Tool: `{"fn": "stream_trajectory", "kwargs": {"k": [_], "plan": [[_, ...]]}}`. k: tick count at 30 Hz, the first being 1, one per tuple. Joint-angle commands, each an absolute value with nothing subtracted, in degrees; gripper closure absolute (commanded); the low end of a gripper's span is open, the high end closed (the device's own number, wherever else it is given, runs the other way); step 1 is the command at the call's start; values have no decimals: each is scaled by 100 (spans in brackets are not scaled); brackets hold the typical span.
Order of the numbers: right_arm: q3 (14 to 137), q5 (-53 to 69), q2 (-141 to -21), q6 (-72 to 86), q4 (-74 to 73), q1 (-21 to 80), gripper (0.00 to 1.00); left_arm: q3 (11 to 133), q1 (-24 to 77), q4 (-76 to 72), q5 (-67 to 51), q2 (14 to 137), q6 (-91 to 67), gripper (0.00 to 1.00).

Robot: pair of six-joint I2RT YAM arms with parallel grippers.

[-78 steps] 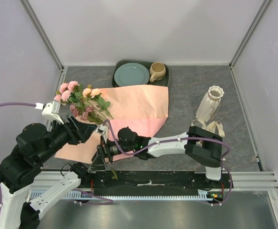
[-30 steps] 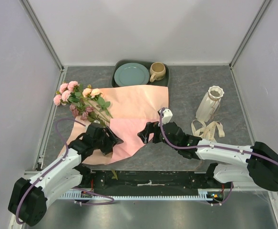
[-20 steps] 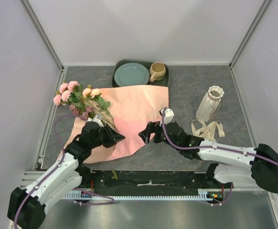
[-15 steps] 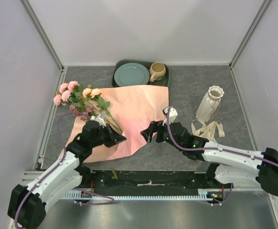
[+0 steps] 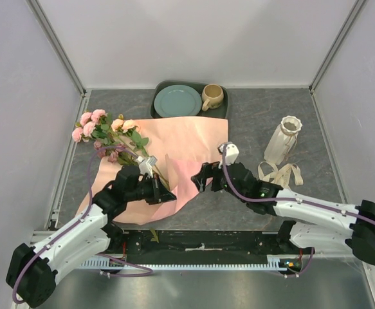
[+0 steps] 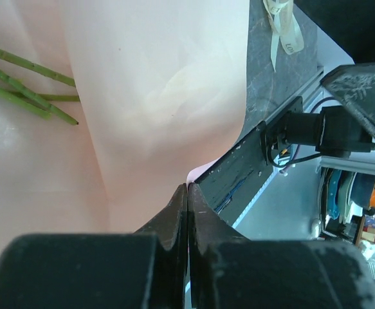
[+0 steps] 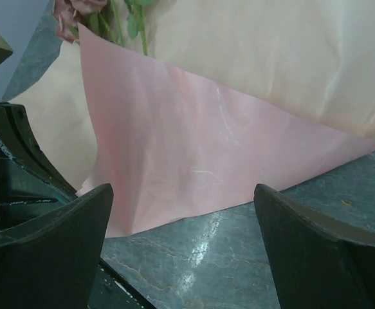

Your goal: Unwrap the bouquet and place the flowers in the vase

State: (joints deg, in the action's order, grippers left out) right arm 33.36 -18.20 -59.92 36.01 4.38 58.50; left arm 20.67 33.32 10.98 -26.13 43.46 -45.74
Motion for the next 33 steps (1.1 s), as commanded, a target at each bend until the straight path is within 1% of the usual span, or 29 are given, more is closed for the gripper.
{"fn": "stream_trajectory", "kwargs": {"k": [1, 9, 12, 15, 16, 18, 20, 21, 23, 24, 25, 26, 27, 28, 29, 32, 33], "plan": [[4121, -1283, -6773, 3296, 265, 5923, 2, 2162, 3419, 1222, -2769, 4342, -4140, 98], [5299, -1327, -8006, 3103, 422, 6389, 2, 2215, 3498, 1222, -2707, 4394, -4069, 98], [5580, -1511, -8428, 2972, 527, 6390, 5, 2197, 3507, 1222, -2698, 4377, -4069, 98], [5870, -1801, -8709, 2857, 449, 6390, 13, 2171, 3507, 1222, -2698, 4359, -4069, 98], [5941, -1810, -8823, 2787, 448, 6364, 17, 2162, 3507, 1230, -2698, 4351, -4061, 98], [6108, -1793, -8912, 2734, 466, 6337, 22, 2145, 3507, 1222, -2690, 4333, -4052, 98], [6222, -1749, -9035, 2681, 510, 6302, 32, 2145, 3507, 1222, -2689, 4342, -4052, 98], [6257, -1679, -9096, 2672, 510, 6250, 44, 2153, 3507, 1222, -2689, 4350, -4052, 98], [6258, -1670, -9097, 2663, 510, 6240, 58, 2171, 3507, 1222, -2716, 4351, -4069, 98], [6223, -1696, -9027, 2672, 510, 6232, 74, 2180, 3507, 1230, -2742, 4351, -4078, 98], [6101, -1722, -8957, 2715, 510, 6240, 81, 2206, 3507, 1239, -2768, 4333, -4104, 97], [6013, -1749, -8878, 2759, 510, 6232, 89, 2215, 3507, 1248, -2777, 4324, -4157, 91], [5916, -1853, -8686, 2803, 405, 6231, 100, 2224, 3507, 1257, -2812, 4289, -4192, 87], [5698, -1898, -8562, 2952, 326, 6240, 100, 2250, 3507, 1248, -2839, 4246, -4236, 81], [5547, -1925, -8421, 3031, 264, 6232, 100, 2267, 3507, 1257, -2848, 4202, -4289, 70], [4889, -2118, -7728, 3295, 9, 6301, 100, 2382, 3507, 1336, -2795, 3982, -4333, 55], [4721, -2136, -7334, 3331, -174, 6345, 100, 2425, 3507, 1371, -2743, 3921, -4342, 53]]}}
